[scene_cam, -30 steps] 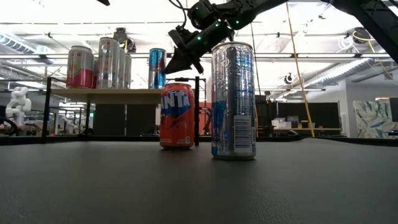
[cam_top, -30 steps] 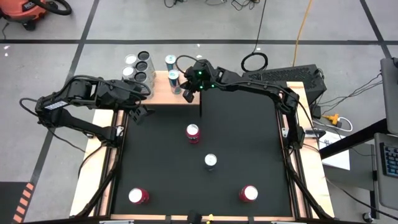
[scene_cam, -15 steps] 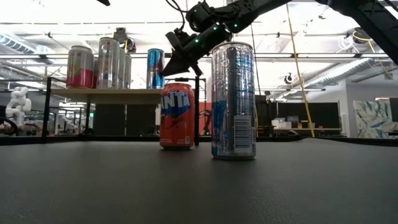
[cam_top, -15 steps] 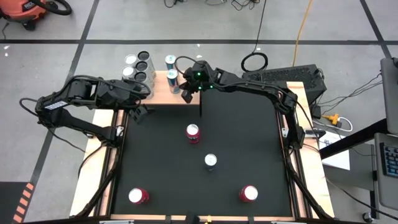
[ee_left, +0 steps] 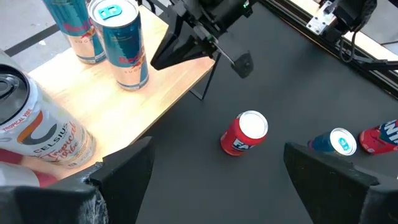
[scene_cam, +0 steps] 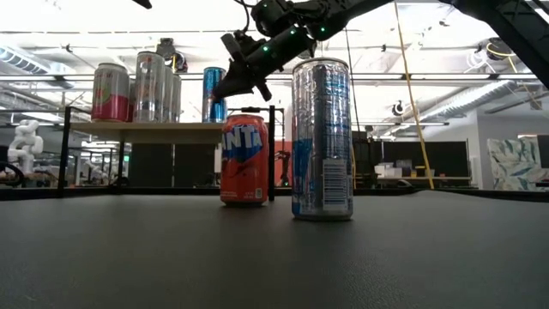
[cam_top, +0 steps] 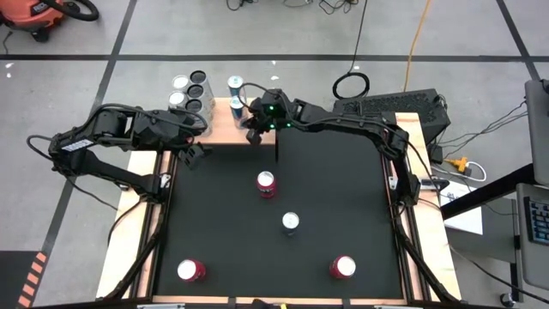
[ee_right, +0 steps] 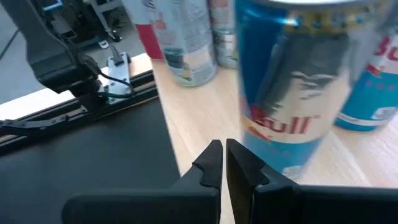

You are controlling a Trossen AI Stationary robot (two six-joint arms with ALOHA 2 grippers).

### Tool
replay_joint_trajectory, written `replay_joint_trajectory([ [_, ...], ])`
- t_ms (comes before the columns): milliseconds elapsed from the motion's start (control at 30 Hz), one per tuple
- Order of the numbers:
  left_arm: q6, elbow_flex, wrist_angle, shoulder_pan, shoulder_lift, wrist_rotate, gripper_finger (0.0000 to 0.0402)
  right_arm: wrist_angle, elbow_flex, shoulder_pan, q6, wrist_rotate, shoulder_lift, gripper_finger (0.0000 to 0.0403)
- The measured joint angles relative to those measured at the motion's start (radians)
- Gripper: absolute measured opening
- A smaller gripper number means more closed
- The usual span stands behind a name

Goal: Place canned beverage on shelf
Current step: Put the top blue soda can on the shelf aligned with the other blue soda can

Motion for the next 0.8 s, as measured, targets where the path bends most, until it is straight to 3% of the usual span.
replay_joint_trajectory([
  [633, -0.002, 0.0, 0.002, 0.0, 0.01, -0.005, 0.0361, 0.101, 0.0, -0.027, -0.041, 0.016, 0.012, 0.0],
  [800, -0.002, 0.0, 0.004, 0.0, 0.02, -0.005, 0.0361, 0.098, 0.0, -0.027, -0.045, -0.038, 0.019, 0.0],
])
